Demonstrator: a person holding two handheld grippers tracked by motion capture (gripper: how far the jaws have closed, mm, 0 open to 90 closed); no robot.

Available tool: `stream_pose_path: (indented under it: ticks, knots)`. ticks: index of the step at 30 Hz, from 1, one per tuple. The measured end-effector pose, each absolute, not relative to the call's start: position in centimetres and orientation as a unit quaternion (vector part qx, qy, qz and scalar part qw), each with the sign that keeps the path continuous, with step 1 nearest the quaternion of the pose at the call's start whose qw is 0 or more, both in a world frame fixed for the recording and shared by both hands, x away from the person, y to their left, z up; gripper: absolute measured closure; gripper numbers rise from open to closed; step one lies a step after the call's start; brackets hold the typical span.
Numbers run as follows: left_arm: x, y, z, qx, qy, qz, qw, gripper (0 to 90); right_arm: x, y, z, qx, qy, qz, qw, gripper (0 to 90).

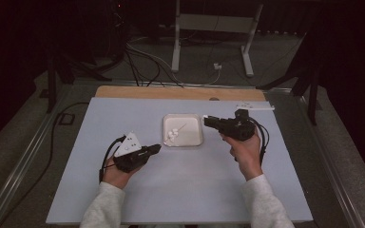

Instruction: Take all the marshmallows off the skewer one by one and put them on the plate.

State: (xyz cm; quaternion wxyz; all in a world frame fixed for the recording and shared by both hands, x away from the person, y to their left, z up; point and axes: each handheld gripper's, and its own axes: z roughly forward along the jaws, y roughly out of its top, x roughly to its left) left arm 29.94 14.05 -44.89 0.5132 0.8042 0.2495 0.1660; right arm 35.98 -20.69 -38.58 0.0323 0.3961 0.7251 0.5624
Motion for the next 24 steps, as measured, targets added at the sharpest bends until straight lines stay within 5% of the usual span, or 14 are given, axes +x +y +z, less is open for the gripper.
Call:
stream_pose_path:
  ticks: [19,22,23,24]
  knots:
    - [30.1,14.2,-44.8,0.799,0.259,0.161,0.518,90.0,40.1,-16.5,-47.4,0.473,0.771,0.422,0.066,78.0]
    - [30.1,14.2,-44.9,0.798,0.262,0.162,0.518,90.0,40.5,-16.3,-48.3,0.483,0.771,0.409,0.064,71.4]
    - [30.1,14.2,-44.9,0.798,0.263,0.163,0.518,90.0,40.9,-16.1,-48.8,0.493,0.773,0.394,0.06,56.4]
    - [30.1,14.2,-44.9,0.798,0.263,0.163,0.517,90.0,40.9,-16.1,-48.8,0.493,0.773,0.394,0.06,56.4]
